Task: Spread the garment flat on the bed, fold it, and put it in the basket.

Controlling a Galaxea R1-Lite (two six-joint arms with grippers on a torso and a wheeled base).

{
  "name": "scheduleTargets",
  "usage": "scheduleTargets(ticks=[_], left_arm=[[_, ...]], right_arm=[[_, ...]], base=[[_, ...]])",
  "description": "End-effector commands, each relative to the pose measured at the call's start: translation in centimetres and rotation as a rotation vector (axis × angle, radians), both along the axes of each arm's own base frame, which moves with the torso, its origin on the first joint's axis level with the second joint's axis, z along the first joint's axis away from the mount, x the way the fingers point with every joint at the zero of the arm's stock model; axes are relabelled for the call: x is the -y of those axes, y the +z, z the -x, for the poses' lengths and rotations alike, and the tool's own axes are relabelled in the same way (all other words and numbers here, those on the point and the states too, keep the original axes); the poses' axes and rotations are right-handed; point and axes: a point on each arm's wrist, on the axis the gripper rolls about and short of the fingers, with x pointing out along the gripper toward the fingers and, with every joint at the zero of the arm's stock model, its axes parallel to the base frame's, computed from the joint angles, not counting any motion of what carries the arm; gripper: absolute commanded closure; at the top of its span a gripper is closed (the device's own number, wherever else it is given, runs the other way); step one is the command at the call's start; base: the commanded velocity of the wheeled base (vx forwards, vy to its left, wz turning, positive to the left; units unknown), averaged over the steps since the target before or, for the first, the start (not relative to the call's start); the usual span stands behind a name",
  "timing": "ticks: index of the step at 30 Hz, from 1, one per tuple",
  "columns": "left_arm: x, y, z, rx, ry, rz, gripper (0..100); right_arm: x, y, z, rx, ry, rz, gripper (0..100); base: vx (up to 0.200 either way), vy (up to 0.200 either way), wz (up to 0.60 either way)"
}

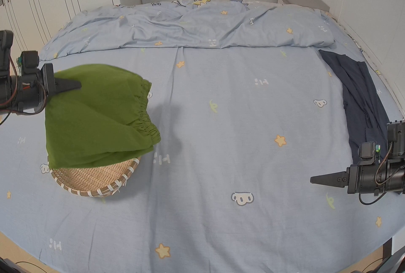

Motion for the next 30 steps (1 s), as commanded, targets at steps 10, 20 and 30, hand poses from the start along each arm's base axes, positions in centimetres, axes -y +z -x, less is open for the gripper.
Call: scheduleTargets(ticks=[10,20,30], left_arm=[[-5.7,-11.1,-3.6,-0.395,0.185,0.05,100],[-6.6,-15.6,-7.0,-0.476,0.193,0.059,100],[-6.7,-16.7,-8.8,-0.496,0.207,0.048,100]], right_arm=[[-0.7,-0.1,0.5,-0.001,0.036,0.004,0],[-1.1,-0.2,0.7,-0.005,0.053,0.006,0],[-1.1,-0.4,0.6,-0.011,0.053,0.007,0]], base=[[0.0,0.0,0.0],[0.0,0.0,0.0],[0.0,0.0,0.0]])
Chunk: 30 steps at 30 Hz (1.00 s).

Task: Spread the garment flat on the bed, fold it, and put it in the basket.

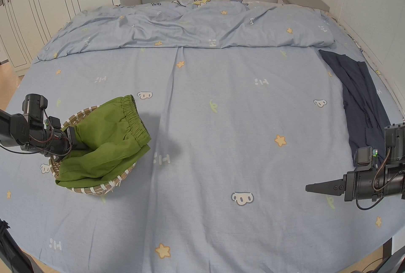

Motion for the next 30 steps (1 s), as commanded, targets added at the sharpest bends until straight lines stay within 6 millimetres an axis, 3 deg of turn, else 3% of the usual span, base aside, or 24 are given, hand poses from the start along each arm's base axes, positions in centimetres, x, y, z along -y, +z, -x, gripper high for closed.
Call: scheduleTargets(ticks=[1,6,7,16,24,30], left_arm=[[-0.1,-1.4,-0.8,-0.041,0.009,-0.004,100],[-0.1,-1.4,-0.7,-0.056,0.043,-0.051,100],[0.0,-1.2,-0.6,-0.052,0.045,-0.054,0],[0.4,2.0,1.0,0.034,0.049,-0.069,0],[1.5,6.6,4.4,0.174,0.052,-0.111,0],[1.7,8.2,5.8,0.219,0.116,-0.187,0]], right_arm=[[-0.1,-0.2,-0.1,-0.008,0.004,0.001,0],[-0.1,-0.2,-0.1,-0.009,0.004,0.001,0],[-0.1,-0.2,-0.1,-0.009,0.004,0.001,0],[0.0,-0.1,-0.1,-0.006,0.002,0.001,0],[0.0,0.0,0.0,0.001,0.002,-0.001,0],[0.0,0.2,0.0,0.01,0.002,-0.002,0]], base=[[0.0,0.0,0.0],[0.0,0.0,0.0],[0.0,0.0,0.0],[0.0,0.0,0.0],[0.0,0.0,0.0],[0.0,0.0,0.0]])
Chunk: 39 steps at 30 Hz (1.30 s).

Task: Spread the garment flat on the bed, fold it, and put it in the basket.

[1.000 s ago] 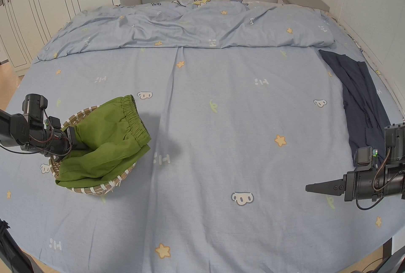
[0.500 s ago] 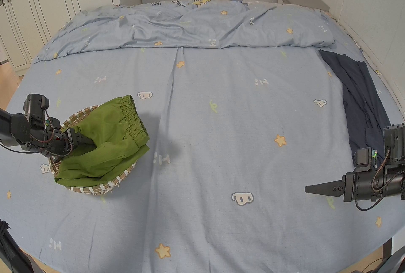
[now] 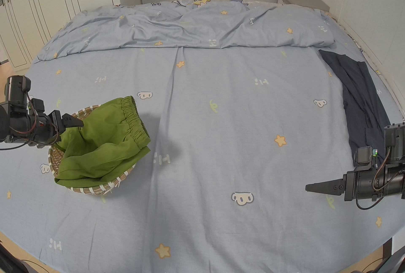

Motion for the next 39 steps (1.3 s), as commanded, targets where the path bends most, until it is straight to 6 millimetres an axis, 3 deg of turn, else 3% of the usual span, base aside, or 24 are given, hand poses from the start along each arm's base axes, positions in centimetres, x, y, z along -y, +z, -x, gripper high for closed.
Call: scheduleTargets(ticks=[1,4,6,9,10,11,13,15,16,17,18,20,25,31,36,39], left_arm=[[0.4,2.1,1.8,0.07,0.024,-0.039,0],[0.5,3.3,2.6,0.114,0.05,-0.075,0],[1.2,4.9,4.3,0.171,0.045,-0.09,0],[3.9,6.9,8.1,0.269,-0.032,-0.096,0],[3.9,6.9,8.1,0.269,-0.032,-0.096,0],[5.3,6.9,11.4,0.317,-0.08,-0.101,0],[5.8,6.6,13.1,0.335,-0.097,-0.105,0],[6.1,5.2,16.7,0.355,-0.063,-0.137,0],[6.1,5.0,17.0,0.353,-0.056,-0.143,0],[6.0,3.8,19.0,0.367,-0.018,-0.185,0],[6.0,3.8,19.0,0.367,-0.018,-0.185,0],[5.9,1.6,22.4,0.407,0.031,-0.227,0],[5.6,-2.4,27.3,0.493,0.059,-0.231,0],[5.4,-7.1,30.5,0.6,0.061,-0.224,0],[5.4,-9.6,31.2,0.645,0.085,-0.241,0],[5.4,-11.1,31.1,0.659,0.099,-0.355,0]], right_arm=[[0.0,0.2,0.1,0.009,0.001,-0.003,0],[-0.1,0.5,0.4,0.027,0.009,-0.003,0],[0.0,1.0,0.8,0.064,0.011,-0.005,0],[0.4,2.2,2.3,0.195,0.028,0.019,0],[0.4,2.2,2.3,0.195,0.028,0.019,0],[0.8,2.9,3.4,0.291,0.024,0.053,0],[0.9,3.1,4.1,0.323,0.023,0.063,0],[1.1,2.5,5.8,0.341,0.034,0.074,0],[1.2,2.4,6.0,0.342,0.035,0.074,0],[1.5,1.5,7.2,0.34,0.036,0.083,0],[1.5,1.5,7.2,0.34,0.036,0.083,0],[2.1,-0.1,10.2,0.357,0.032,0.081,0],[3.0,-2.7,14.4,0.426,0.02,0.064,0],[3.6,-4.1,17.3,0.445,0.004,0.043,0],[3.9,-4.9,19.1,0.512,-0.006,0.029,0],[4.1,-4.9,19.9,0.586,-0.061,0.017,0]], base=[[0.0,0.0,0.0],[0.0,0.0,0.0],[0.0,0.0,0.0],[0.0,0.0,0.0],[0.0,0.0,0.0],[0.0,0.0,0.0],[0.0,0.0,0.0],[0.0,0.0,0.0],[0.0,0.0,0.0],[0.0,0.0,0.0],[0.0,0.0,0.0],[0.0,0.0,0.0],[0.0,0.0,0.0],[0.0,0.0,0.0],[0.0,0.0,0.0],[0.0,0.0,0.0]])
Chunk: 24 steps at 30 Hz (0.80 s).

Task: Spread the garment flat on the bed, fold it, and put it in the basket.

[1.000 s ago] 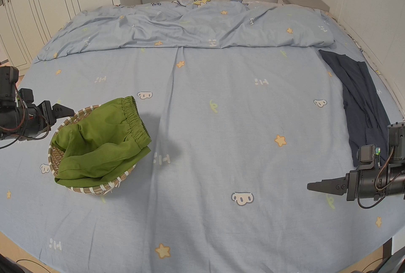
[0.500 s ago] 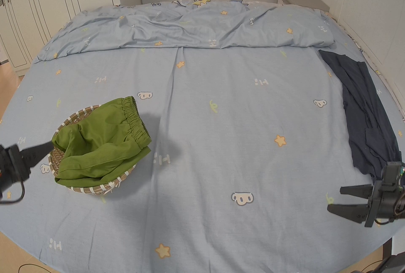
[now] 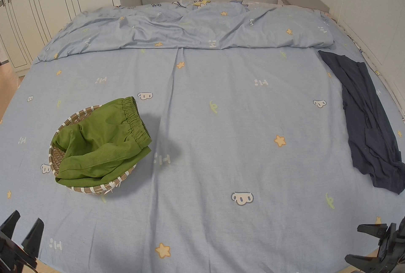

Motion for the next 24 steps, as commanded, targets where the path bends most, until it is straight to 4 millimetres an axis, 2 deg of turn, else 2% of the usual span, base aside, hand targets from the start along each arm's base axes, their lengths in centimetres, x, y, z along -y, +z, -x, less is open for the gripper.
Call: scheduleTargets(ticks=[1,4,8,9,10,12,17,24], left_arm=[[-0.1,-4.8,1.7,0.124,0.055,-0.099,0],[-0.2,-5.1,1.8,0.127,0.128,-0.154,0],[-0.2,-5.1,1.7,0.127,0.117,-0.155,0],[-0.2,-5.1,1.7,0.127,0.117,-0.155,0],[-0.2,-5.1,1.7,0.127,0.117,-0.156,0],[-0.2,-5.2,1.7,0.126,0.11,-0.167,0],[0.1,-5.5,1.7,0.108,-0.036,-0.276,0],[0.1,-5.5,1.7,0.105,-0.031,-0.23,0]], right_arm=[[0.6,-1.5,3.0,0.174,-0.053,-0.046,0],[0.7,-1.6,3.7,0.278,-0.125,-0.053,0],[0.8,-1.7,3.7,0.302,-0.153,-0.048,0],[1.1,-1.6,3.6,0.321,-0.295,-0.021,0],[1.2,-1.6,3.5,0.32,-0.338,-0.016,0],[1.6,-1.6,3.4,0.321,-0.564,0.017,0],[2.1,-1.8,3.4,0.314,-0.775,0.077,0],[2.1,-1.8,3.4,0.328,-0.808,0.138,0]], base=[[0.0,0.0,0.0],[0.0,0.0,0.0],[0.0,0.0,0.0],[0.0,0.0,0.0],[0.0,0.0,0.0],[0.0,0.0,0.0],[0.0,0.0,0.0],[0.0,0.0,0.0]])
